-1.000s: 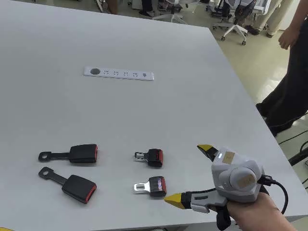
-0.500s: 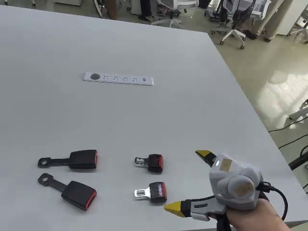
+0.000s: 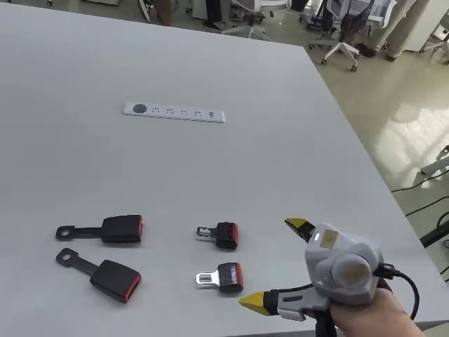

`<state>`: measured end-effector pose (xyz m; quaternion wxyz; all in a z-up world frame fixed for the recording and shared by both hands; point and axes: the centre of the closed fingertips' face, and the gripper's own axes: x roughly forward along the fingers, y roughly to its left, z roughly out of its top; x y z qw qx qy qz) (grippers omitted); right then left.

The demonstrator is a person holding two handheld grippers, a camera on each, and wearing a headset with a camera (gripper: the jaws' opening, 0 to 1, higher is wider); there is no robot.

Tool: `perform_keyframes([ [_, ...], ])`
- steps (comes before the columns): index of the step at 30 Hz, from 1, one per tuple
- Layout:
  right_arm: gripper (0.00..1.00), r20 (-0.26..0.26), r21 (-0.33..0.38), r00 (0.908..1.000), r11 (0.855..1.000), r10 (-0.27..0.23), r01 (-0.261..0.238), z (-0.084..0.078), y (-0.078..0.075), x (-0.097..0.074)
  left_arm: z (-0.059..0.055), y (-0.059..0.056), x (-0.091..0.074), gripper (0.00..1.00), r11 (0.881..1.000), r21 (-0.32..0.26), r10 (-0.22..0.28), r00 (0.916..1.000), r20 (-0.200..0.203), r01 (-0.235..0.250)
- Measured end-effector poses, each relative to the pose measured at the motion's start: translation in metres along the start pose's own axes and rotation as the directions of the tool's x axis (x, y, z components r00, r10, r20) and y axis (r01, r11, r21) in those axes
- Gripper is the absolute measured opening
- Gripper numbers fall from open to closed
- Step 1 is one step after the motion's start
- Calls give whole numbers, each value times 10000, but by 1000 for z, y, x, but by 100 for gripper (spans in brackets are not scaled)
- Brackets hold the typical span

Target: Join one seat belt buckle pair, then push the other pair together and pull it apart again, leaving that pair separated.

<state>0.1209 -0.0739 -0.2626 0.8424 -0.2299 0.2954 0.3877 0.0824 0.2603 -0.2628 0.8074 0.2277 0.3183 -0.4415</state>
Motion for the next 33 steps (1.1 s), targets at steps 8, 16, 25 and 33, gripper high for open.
perform_keyframes([
  [8,97,-75,-169,9999,9998,-91,90,0,-2,-2,2,1,0,97,10000,53,5,10000,17,-5],
  [16,94,-293,-178,9995,9998,122,-127,-6,1,-2,0,3,0,97,9997,250,62,10000,-42,-61],
  [25,91,-415,-353,9989,9991,209,-224,-6,1,-1,1,3,2,95,9985,555,43,9997,-247,-29],
  [33,92,-344,-604,9992,9979,198,-219,-5,1,-1,2,9,4,91,9974,723,81,9989,-457,-48],
])
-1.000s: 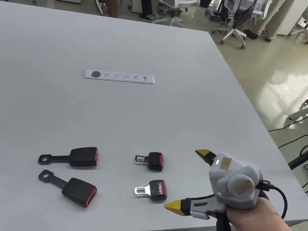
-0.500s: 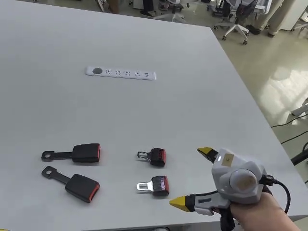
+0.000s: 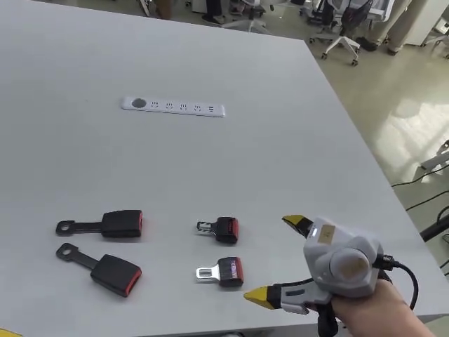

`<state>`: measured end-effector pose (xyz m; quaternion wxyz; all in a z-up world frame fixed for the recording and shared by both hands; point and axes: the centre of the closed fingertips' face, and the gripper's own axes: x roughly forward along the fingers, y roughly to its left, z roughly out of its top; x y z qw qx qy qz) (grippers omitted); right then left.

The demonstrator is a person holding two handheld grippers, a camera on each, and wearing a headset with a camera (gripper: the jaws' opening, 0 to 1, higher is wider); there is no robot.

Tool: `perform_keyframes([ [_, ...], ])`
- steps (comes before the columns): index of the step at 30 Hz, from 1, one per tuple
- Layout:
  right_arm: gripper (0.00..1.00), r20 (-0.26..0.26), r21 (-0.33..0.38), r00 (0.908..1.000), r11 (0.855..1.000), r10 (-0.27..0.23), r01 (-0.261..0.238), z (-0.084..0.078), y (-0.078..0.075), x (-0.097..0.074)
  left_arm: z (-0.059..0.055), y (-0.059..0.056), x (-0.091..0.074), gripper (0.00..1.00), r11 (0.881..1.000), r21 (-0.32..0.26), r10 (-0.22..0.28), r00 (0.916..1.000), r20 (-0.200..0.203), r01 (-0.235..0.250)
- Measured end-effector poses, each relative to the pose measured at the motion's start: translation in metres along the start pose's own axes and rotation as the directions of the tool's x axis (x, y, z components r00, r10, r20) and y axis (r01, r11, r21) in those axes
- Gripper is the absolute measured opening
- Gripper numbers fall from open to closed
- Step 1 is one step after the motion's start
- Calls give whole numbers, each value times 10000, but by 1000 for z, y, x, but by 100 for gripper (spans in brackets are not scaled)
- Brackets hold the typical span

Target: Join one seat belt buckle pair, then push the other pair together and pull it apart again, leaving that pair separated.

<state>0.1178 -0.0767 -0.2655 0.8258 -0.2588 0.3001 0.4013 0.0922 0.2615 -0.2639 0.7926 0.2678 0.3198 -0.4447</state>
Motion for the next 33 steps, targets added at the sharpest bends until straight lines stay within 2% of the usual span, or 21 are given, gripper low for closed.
perform_keyframes([
  [9,96,-76,174,10000,9998,9,-8,-3,1,0,7,4,4,92,9999,-111,1,9999,150,0],
  [14,87,-112,299,9996,9992,259,-256,-3,5,2,11,3,8,91,9999,94,-79,9999,104,78],
  [19,82,-39,99,9991,9990,433,-433,-3,7,4,13,0,13,86,9994,200,-292,9995,89,290],
  [28,70,32,-306,9947,9943,1023,-1022,4,16,9,27,-6,28,78,9917,1011,-802,9968,33,795],
  [33,64,-231,-664,9880,9859,1526,-1538,3,25,18,35,-12,42,75,9778,1689,-1245,9922,-103,1244],
])
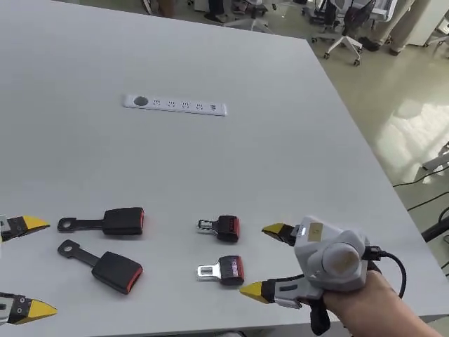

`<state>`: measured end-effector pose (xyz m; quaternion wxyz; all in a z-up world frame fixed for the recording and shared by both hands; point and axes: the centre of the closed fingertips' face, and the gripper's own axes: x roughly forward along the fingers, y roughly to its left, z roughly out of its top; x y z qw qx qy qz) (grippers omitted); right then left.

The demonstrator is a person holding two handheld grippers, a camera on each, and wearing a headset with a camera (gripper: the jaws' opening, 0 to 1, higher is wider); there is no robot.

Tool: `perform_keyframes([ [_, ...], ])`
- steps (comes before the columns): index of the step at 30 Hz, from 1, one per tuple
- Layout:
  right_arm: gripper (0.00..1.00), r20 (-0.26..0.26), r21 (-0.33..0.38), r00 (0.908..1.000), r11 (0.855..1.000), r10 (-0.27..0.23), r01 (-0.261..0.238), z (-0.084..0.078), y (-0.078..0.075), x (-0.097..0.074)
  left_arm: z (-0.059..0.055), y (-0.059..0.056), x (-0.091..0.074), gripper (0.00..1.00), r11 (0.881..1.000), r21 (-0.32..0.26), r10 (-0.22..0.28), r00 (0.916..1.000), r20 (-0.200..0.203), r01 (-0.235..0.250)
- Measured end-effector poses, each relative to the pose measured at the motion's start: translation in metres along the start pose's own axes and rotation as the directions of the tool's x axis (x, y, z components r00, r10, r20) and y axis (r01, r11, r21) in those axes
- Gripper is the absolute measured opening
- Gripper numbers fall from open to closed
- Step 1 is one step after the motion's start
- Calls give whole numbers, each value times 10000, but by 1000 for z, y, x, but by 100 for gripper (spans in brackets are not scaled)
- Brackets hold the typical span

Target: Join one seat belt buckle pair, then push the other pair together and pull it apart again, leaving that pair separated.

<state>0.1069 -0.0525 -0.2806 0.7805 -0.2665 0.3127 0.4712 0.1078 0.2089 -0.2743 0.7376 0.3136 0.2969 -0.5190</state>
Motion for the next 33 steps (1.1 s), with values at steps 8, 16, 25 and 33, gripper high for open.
perform_keyframes([
  [8,55,-655,-630,9940,9938,877,-918,-11,8,23,0,-9,31,65,9887,1217,-816,9952,-548,877],
  [16,51,-1268,-1212,9812,9794,1458,-1612,-26,9,51,11,-9,66,56,9645,2189,-1348,9881,-744,1480],
  [25,48,-2024,-1680,9617,9609,1848,-2199,-38,3,70,1,-2,94,50,9335,2802,-1942,9723,-1300,2239],
  [33,44,-2414,-1465,9469,9566,2122,-2518,-52,5,81,-12,2,106,39,9316,2645,-2100,9631,-1686,2494],
])
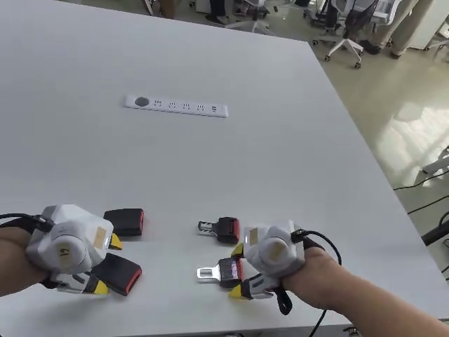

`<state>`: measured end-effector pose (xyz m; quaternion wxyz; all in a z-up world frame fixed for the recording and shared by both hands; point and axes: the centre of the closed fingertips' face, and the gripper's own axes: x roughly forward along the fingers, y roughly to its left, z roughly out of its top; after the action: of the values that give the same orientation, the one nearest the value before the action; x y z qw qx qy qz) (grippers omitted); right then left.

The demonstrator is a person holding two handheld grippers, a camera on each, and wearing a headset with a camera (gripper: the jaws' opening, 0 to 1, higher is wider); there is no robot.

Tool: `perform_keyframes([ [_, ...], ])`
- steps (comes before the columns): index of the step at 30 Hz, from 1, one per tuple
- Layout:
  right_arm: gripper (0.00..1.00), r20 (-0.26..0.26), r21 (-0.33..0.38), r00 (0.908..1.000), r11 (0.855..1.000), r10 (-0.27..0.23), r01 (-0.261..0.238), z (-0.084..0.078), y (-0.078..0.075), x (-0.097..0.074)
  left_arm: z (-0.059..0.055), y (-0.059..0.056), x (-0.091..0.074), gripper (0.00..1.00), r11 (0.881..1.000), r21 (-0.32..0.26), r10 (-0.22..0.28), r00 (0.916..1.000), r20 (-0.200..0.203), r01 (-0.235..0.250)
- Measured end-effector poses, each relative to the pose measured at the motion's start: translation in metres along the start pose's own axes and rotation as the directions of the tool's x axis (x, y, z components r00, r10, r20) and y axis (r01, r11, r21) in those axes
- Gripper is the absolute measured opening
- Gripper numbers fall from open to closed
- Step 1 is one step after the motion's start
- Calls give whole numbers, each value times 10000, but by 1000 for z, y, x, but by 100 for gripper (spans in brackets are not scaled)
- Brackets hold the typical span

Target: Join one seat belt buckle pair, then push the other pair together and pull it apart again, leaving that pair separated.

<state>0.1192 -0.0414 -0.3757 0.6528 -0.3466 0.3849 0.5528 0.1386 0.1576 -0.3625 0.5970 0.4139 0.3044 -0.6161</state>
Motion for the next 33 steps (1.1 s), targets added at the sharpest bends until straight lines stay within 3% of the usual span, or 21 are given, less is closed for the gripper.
perform_keyframes([
  [3,37,177,243,9996,9995,214,-218,4,0,0,-2,-2,4,35,10000,4,-17,10000,-43,17],
  [10,36,278,212,9990,9992,340,-346,13,0,5,0,0,4,32,9991,-406,125,9999,-53,-127],
  [17,36,426,70,9982,9990,429,-432,32,1,15,6,-3,2,32,9977,-654,184,9998,-32,-186],
  [33,36,785,-79,9960,9991,423,-418,77,6,37,7,-3,-1,32,9973,-694,229,9997,-104,-236],
])
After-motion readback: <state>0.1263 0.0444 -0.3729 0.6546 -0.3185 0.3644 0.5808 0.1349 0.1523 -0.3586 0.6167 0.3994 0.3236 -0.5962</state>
